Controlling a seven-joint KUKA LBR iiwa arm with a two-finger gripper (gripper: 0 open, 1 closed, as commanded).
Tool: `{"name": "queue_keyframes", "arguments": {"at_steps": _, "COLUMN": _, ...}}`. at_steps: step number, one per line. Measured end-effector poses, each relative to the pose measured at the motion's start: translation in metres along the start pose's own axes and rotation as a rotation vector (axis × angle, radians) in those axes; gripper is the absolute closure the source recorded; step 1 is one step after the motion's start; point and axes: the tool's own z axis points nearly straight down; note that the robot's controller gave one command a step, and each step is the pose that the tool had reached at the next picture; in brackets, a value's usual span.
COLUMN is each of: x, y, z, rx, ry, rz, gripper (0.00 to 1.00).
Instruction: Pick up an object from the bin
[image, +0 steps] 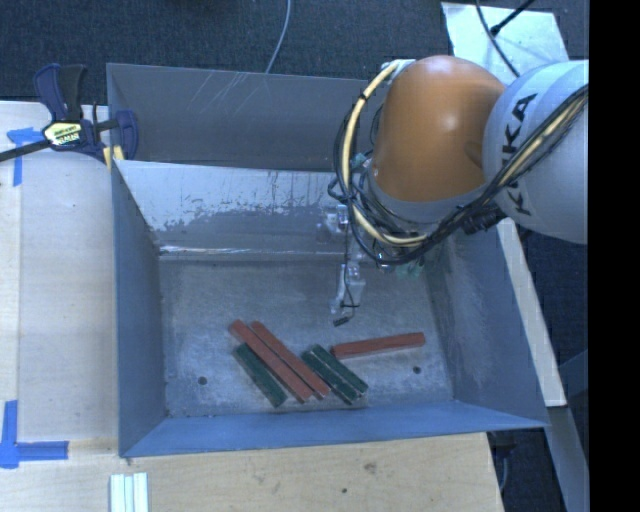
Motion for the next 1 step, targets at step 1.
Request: {"name": "queue_keyframes", "arguments": {"at_steps": 1, "x": -0.0016, "y": -0.0004, "z": -0.0047, "rx": 0.000, "ry": -0.009, "rz": 0.002, "gripper": 0.00}}
